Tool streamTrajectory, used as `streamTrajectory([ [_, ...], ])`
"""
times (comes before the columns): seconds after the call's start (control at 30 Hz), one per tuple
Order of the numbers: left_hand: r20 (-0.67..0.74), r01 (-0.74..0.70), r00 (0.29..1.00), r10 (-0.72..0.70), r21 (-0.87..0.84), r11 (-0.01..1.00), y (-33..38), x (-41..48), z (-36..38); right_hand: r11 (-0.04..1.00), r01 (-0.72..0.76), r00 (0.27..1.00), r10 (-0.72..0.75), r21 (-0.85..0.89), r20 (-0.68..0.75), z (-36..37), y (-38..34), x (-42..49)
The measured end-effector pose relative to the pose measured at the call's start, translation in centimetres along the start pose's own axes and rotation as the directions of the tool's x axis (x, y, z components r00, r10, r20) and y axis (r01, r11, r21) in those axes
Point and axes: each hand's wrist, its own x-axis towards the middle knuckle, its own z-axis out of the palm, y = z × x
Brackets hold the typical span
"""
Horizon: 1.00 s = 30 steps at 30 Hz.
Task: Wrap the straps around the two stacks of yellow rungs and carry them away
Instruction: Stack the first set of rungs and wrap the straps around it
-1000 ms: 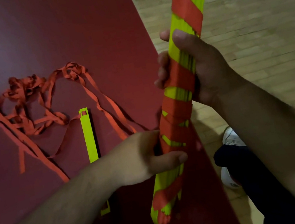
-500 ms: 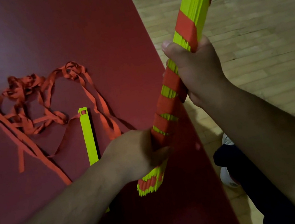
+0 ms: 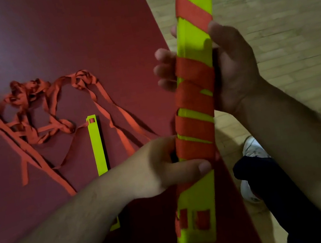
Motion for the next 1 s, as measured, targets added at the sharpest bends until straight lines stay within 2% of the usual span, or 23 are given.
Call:
streamTrajectory([
  [0.07,0.046,0.026,0.999,-0.028,0.028,0.999,0.0,0.0,-0.2,0.999,-0.023,0.994,0.018,-0.046,-0.107,0.6,0.3,-0.1],
  [0.1,0.035,0.031,0.999,-0.035,0.125,0.992,0.0,0.0,-0.5,0.995,-0.019,0.983,0.0,-0.1,-0.183,0.8,0.4,0.0],
  [0.13,-0.008,0.039,0.999,-0.038,0.292,0.956,-0.2,0.1,-0.8,0.985,-0.01,0.965,-0.035,-0.172,-0.259,1.0,0.5,0.2],
  [0.2,-0.14,0.101,0.99,-0.018,0.612,0.784,-1.1,0.4,-1.6,0.94,0.0,0.905,-0.145,-0.341,-0.399,0.9,0.8,0.5],
  [0.23,-0.19,0.142,0.982,-0.014,0.68,0.72,-1.5,0.4,-1.8,0.907,-0.002,0.869,-0.206,-0.42,-0.45,0.8,1.0,0.7],
  [0.4,-0.22,0.163,0.975,-0.012,0.688,0.707,-2.0,0.4,-1.1,0.765,-0.102,0.711,-0.391,-0.635,-0.584,0.2,1.8,1.2],
  [0.47,-0.312,0.261,0.949,-0.044,0.7,0.665,-1.4,0.4,-0.4,0.688,-0.166,0.652,-0.461,-0.707,-0.602,0.2,2.0,1.4],
  [0.57,-0.495,0.486,0.861,-0.114,0.735,0.473,-1.5,0.7,0.1,0.595,-0.201,0.626,-0.533,-0.778,-0.569,0.1,2.0,1.3],
  [0.63,-0.512,0.494,0.857,-0.057,0.786,0.373,-1.9,0.9,-0.3,0.549,-0.198,0.657,-0.54,-0.812,-0.526,0.1,2.1,1.1],
  [0.67,-0.493,0.467,0.87,-0.03,0.802,0.373,-2.1,0.8,-0.6,0.546,-0.178,0.671,-0.54,-0.818,-0.507,0.4,2.0,1.1],
  [0.7,-0.453,0.416,0.891,-0.012,0.808,0.417,-2.2,0.8,-0.9,0.567,-0.146,0.681,-0.537,-0.811,-0.498,0.8,1.7,1.1],
  [0.77,-0.33,0.265,0.944,-0.013,0.734,0.625,-1.7,0.5,-1.5,0.684,-0.04,0.739,-0.47,-0.728,-0.482,1.4,0.8,1.0],
  [0.83,-0.184,0.106,0.983,0.004,0.583,0.806,-0.9,0.1,-1.3,0.851,0.088,0.866,-0.322,-0.518,-0.382,0.9,0.2,0.8],
  [0.9,-0.078,0.016,0.997,0.025,0.479,0.878,-0.7,-0.2,-1.0,0.954,0.025,0.964,-0.101,-0.298,-0.244,0.8,-0.1,0.3],
  [0.93,-0.046,-0.015,0.998,0.04,0.447,0.894,-0.8,-0.3,-0.8,0.971,-0.025,0.983,-0.019,-0.237,-0.184,1.0,0.1,0.1],
  [1.0,-0.003,-0.065,0.997,0.074,0.44,0.896,-1.3,-0.2,-0.5,0.978,-0.066,0.99,0.04,-0.197,-0.132,1.3,0.6,-0.3],
])
